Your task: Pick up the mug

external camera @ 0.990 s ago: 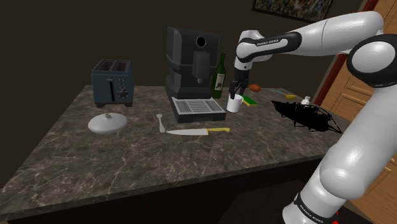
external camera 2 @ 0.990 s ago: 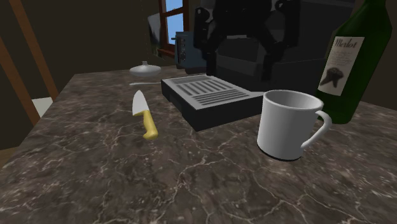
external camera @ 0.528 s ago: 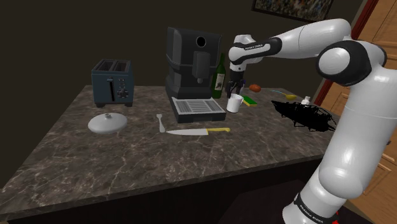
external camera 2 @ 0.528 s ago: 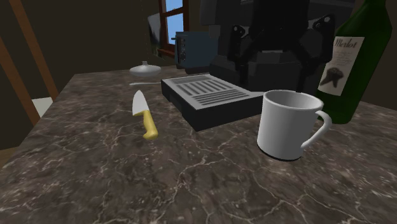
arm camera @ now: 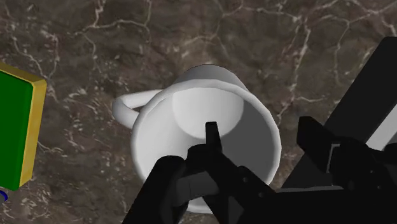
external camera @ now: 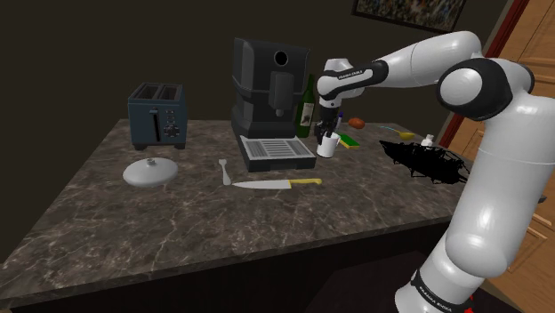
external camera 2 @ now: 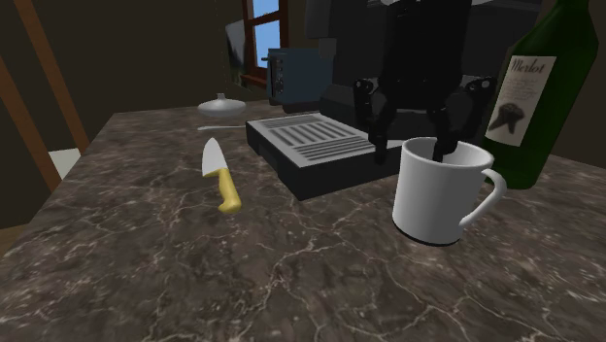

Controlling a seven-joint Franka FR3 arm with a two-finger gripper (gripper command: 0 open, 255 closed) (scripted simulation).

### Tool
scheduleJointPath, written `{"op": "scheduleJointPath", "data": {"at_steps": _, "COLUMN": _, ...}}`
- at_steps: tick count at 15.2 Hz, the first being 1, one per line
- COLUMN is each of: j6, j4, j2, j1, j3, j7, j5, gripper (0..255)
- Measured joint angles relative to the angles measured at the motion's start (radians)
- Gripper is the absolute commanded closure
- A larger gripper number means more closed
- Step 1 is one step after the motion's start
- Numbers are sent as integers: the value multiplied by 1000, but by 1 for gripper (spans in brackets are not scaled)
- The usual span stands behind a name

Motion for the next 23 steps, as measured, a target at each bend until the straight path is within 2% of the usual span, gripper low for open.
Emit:
{"op": "scheduleJointPath", "data": {"at_steps": 10, "j6": -3, "j4": 0, "j2": -3, "j1": 0, "j3": 0, "j7": 0, "j5": -1, "gripper": 255}}
{"op": "scheduleJointPath", "data": {"at_steps": 23, "j6": -164, "j4": 134, "j2": -32, "j1": 2, "j3": -1, "j7": -5, "j5": -6, "gripper": 255}}
